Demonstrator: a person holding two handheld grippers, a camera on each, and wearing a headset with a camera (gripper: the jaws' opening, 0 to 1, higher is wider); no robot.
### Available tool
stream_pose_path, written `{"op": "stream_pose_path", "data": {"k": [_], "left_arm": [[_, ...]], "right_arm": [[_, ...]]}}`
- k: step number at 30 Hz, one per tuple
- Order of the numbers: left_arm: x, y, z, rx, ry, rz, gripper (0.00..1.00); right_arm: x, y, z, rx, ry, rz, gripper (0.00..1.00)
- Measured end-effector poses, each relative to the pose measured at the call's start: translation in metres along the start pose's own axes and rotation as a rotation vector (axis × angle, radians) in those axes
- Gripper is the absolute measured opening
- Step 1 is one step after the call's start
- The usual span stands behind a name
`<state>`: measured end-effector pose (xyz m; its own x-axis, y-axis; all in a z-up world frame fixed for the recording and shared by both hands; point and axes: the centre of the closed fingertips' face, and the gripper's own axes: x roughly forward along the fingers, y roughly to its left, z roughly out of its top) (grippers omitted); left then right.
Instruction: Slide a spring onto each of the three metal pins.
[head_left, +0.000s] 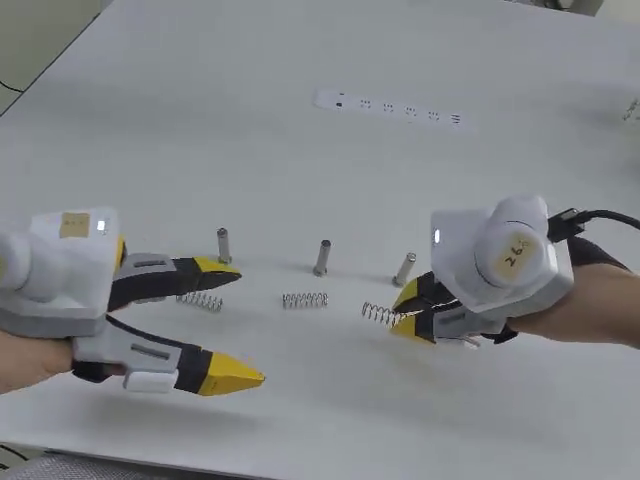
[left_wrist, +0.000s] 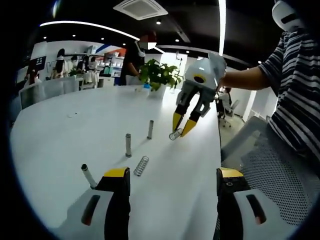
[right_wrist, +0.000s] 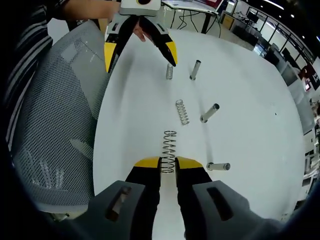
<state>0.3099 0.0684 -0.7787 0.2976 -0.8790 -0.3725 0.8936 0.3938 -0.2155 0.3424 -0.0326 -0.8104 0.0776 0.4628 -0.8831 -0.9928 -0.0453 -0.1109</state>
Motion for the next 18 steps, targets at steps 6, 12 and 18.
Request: {"op": "stream_pose_path", "data": {"k": [6,12,18], "left_arm": [[0.027,-0.005,0.008,0.021,-0.014,-0.040,0.60],[0.043,-0.016,0.013,0.068,0.014,-0.107,0.55],[0.051,-0.013,0.018,0.068,-0.004,-0.133,0.46]], "right_arm": [[0.001,0.008,0.009,-0.022,-0.011,0.007,0.13],[0.000,0.011,0.015,-0.047,-0.016,0.012,0.13],[-0.003,0.013,0.023,-0.062,-0.029,0.011,0.13]]}}
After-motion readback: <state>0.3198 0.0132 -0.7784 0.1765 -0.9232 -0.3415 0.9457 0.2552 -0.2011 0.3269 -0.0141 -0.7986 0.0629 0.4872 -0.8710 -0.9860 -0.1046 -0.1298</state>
